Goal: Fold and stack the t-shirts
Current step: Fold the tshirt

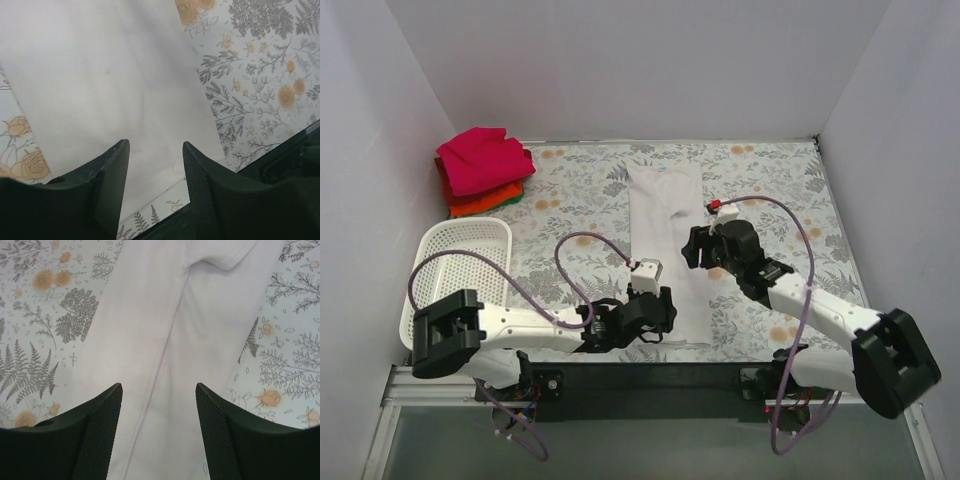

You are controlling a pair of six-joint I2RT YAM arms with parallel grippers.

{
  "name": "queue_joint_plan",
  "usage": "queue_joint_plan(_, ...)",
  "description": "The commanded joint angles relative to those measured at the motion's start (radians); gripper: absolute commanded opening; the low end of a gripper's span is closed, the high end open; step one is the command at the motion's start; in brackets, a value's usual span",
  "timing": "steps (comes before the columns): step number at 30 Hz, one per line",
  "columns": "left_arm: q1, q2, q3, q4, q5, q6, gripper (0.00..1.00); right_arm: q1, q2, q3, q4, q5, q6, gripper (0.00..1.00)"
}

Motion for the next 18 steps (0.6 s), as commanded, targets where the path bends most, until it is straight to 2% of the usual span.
queue_joint_plan(1,0.005,-0.143,-0.054,-0.046,-0.079,-0.001,0.45,0.017,-0.144,-0.124,-0.041,0.049,0.064,0.55)
queue_joint_plan(4,0.005,-0.206,-0.091,-0.175,-0.096,-0.11,0.45,0.037,-0.294,-0.199,-0.139,0.061,0.102,0.55)
queue_joint_plan(7,0.005,-0.25,-0.12,-0.279,-0.086,-0.204,0.45,0.07,-0.378,-0.227,-0.242,0.07,0.13,0.55)
queue_joint_plan(13,0.005,-0.297,-0.19,-0.373,-0.018,-0.343,0.43,0.146,-0.446,-0.268,-0.371,0.084,0.229,0.54)
queue_joint_plan(18,0.005,-0.295,-0.218,-0.396,0.022,-0.396,0.43,0.227,-0.489,-0.291,-0.465,0.092,0.326,0.54)
